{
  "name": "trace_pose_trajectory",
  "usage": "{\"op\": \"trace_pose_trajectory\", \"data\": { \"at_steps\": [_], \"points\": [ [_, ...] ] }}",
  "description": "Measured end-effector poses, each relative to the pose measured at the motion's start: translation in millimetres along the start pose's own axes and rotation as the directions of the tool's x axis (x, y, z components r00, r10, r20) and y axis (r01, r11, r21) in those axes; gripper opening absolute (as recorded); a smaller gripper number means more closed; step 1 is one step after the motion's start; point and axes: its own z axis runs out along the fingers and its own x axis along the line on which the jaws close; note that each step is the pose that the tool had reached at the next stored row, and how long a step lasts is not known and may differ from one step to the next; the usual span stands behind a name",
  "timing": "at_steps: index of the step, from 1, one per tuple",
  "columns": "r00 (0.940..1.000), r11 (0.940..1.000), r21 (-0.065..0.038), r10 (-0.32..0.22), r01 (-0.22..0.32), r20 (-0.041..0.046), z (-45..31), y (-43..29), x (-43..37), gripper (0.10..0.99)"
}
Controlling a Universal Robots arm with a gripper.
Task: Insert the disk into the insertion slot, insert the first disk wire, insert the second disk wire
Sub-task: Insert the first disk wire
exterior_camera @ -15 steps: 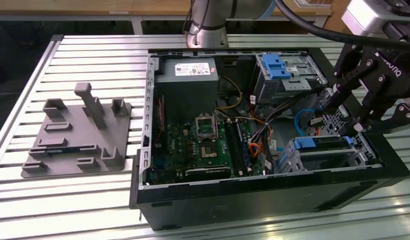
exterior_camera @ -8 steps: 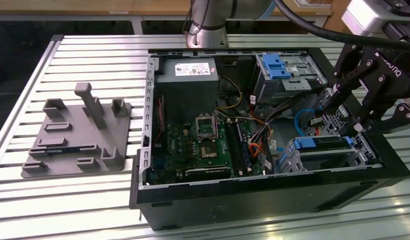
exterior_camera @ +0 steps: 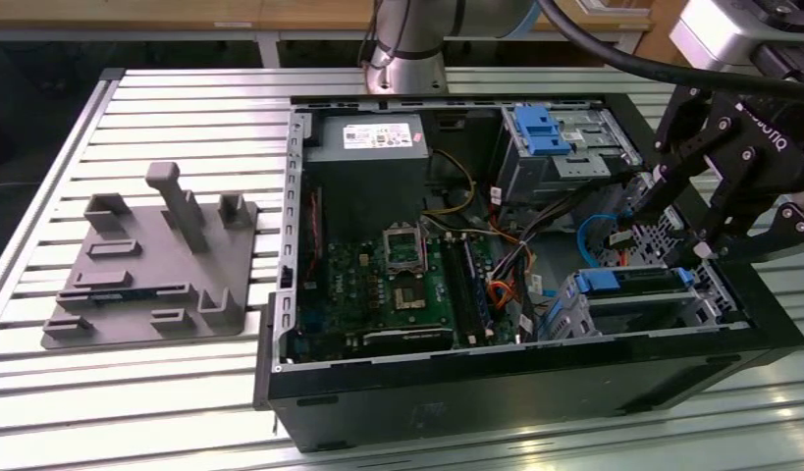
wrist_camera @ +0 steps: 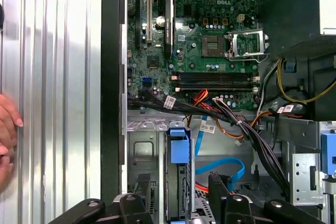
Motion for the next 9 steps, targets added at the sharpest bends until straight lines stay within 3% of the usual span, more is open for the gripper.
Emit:
{"op": "trace_pose_trajectory", "data": {
  "at_steps": [3,5,9],
  "points": [
    [1.0,1.0,0.0,0.0,0.0,-0.0035,0.0,0.0,-0.6,0.557],
    [0.9995,1.0,0.001,0.001,-0.001,-0.0315,0.2,0.1,-4.0,0.557],
    [0.9947,1.0,0.002,0.004,-0.004,-0.1028,0.7,0.3,-11.9,0.557]
  ]
}}
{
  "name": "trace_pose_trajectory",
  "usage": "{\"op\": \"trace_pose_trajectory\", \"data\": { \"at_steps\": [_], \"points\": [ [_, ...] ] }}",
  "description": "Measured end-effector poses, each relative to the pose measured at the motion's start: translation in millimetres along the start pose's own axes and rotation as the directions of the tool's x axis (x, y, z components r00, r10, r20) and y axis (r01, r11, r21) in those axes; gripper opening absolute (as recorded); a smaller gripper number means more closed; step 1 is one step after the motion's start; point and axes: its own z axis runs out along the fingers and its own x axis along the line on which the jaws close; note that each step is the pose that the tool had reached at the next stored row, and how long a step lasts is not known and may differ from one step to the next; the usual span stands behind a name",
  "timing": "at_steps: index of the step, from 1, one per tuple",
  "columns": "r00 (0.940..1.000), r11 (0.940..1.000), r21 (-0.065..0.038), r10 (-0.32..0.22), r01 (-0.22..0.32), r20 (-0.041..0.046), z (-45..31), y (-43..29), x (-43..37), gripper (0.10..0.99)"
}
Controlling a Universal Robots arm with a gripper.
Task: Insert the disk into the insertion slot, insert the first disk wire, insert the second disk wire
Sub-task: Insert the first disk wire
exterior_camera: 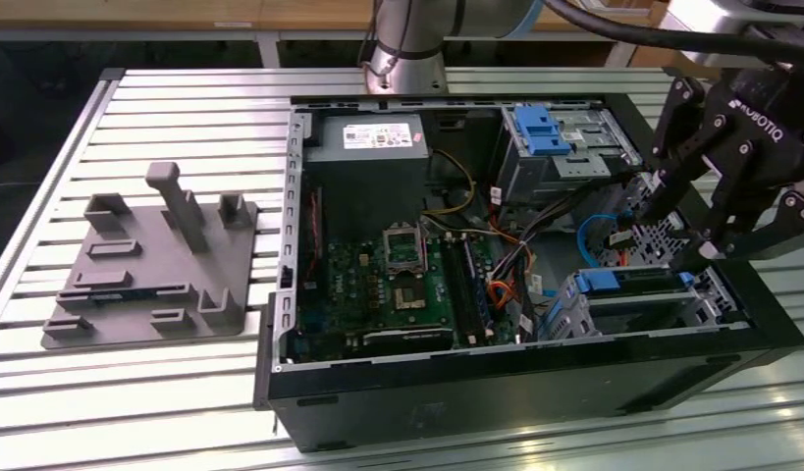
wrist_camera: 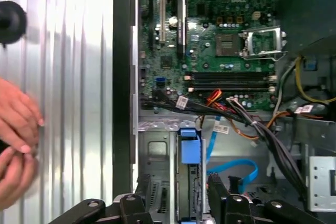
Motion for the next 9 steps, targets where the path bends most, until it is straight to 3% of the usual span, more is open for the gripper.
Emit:
{"op": "trace_pose_trajectory", "data": {
  "at_steps": [5,9],
  "points": [
    [0.9958,1.0,0.002,0.004,-0.003,-0.0911,-0.3,0.2,-10.2,0.557],
    [0.9866,1.0,0.004,0.006,-0.006,-0.1631,-0.8,0.4,-18.7,0.557]
  ]
}}
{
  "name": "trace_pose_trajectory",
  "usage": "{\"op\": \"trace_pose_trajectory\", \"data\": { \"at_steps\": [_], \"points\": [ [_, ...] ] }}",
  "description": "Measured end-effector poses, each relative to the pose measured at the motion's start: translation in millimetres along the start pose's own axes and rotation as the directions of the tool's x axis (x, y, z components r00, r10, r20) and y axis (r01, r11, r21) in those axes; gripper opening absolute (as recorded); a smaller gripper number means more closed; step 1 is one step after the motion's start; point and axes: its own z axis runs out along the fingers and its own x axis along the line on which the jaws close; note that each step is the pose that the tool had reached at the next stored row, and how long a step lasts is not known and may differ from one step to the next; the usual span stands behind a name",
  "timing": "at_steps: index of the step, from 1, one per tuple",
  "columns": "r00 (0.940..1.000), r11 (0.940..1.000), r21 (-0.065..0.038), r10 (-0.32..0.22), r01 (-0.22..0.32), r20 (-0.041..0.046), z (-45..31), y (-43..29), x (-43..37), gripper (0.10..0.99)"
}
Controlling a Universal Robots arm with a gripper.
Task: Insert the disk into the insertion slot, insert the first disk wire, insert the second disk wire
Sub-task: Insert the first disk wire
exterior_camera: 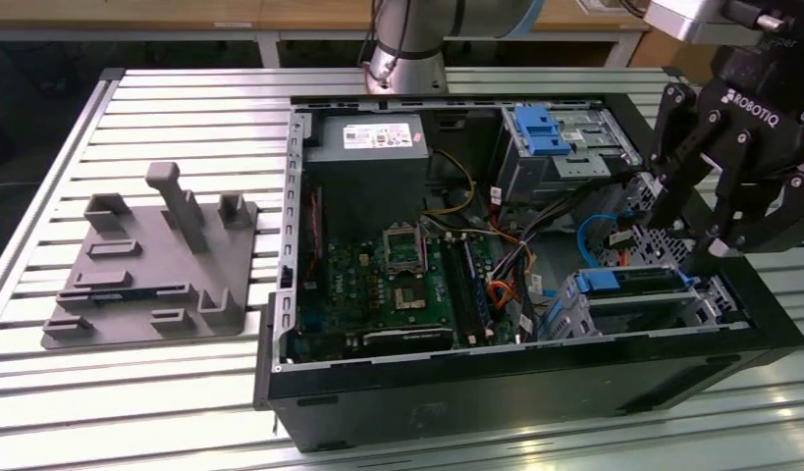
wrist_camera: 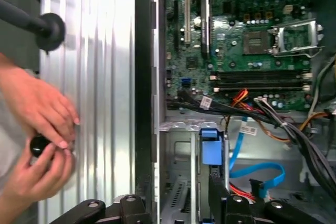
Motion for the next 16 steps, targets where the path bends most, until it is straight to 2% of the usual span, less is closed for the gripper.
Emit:
{"op": "trace_pose_trajectory", "data": {
  "at_steps": [3,7,8,10,11,16],
  "points": [
    [0.9985,1.0,0.001,0.002,-0.002,-0.0549,-1.3,0.2,-6.4,0.557],
    [0.9919,1.0,0.003,0.005,-0.005,-0.1265,-3.3,0.5,-16.5,0.557],
    [0.9893,1.0,0.004,0.006,-0.005,-0.1459,-3.9,0.6,-19.1,0.557],
    [0.9842,1.0,0.005,0.007,-0.006,-0.177,-4.6,0.7,-22.6,0.557],
    [0.9807,1.0,0.005,0.008,-0.007,-0.1953,-5.0,0.7,-24.3,0.557],
    [0.9591,0.9999,0.008,0.012,-0.01,-0.283,-6.9,1.3,-33.6,0.557]
  ]
}}
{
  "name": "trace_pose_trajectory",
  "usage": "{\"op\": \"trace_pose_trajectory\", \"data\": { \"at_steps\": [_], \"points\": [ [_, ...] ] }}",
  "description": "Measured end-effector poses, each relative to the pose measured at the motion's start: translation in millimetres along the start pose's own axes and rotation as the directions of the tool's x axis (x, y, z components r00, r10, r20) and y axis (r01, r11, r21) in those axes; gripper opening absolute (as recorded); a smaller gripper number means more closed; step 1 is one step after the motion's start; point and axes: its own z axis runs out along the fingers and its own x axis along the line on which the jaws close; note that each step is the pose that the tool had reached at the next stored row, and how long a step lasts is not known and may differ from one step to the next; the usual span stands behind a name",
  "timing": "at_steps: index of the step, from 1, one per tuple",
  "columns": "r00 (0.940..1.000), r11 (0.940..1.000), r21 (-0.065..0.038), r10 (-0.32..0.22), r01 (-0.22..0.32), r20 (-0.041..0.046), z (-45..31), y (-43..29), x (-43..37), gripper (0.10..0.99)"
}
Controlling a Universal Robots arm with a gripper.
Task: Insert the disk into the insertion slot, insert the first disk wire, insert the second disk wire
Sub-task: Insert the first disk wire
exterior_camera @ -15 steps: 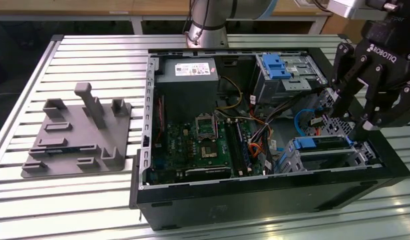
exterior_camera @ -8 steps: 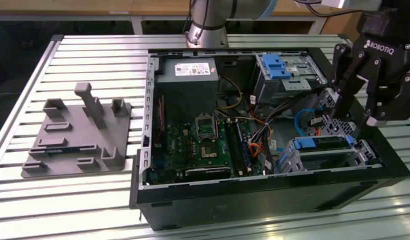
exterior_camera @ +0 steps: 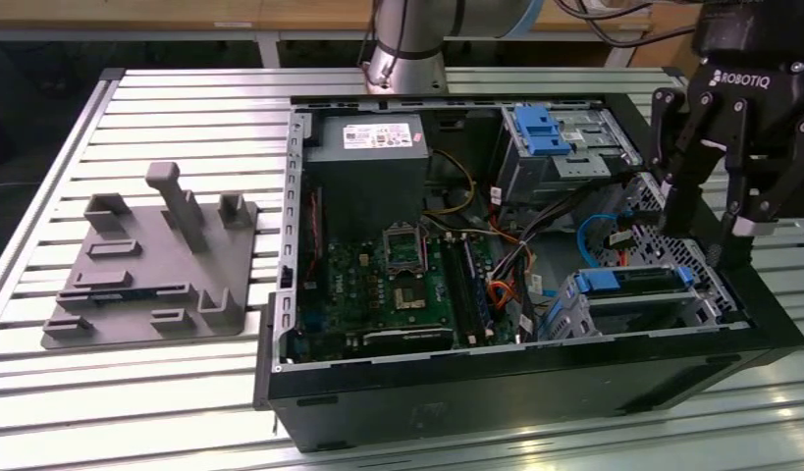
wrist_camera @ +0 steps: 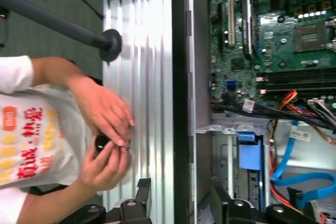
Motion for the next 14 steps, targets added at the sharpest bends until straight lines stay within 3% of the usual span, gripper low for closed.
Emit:
{"op": "trace_pose_trajectory", "data": {
  "at_steps": [4,5,7,14],
  "points": [
    [0.9973,1.0,0.002,0.003,-0.003,-0.0729,-3.0,0.3,-5.9,0.557],
    [0.9962,1.0,0.002,0.003,-0.003,-0.0865,-3.6,0.3,-7.3,0.557],
    [0.9959,1.0,0.003,0.004,-0.003,-0.0908,-4.4,0.3,-11.3,0.557],
    [0.9962,1.0,0.005,0.005,-0.005,-0.0871,-12.7,0.7,-37.3,0.557]
  ]
}}
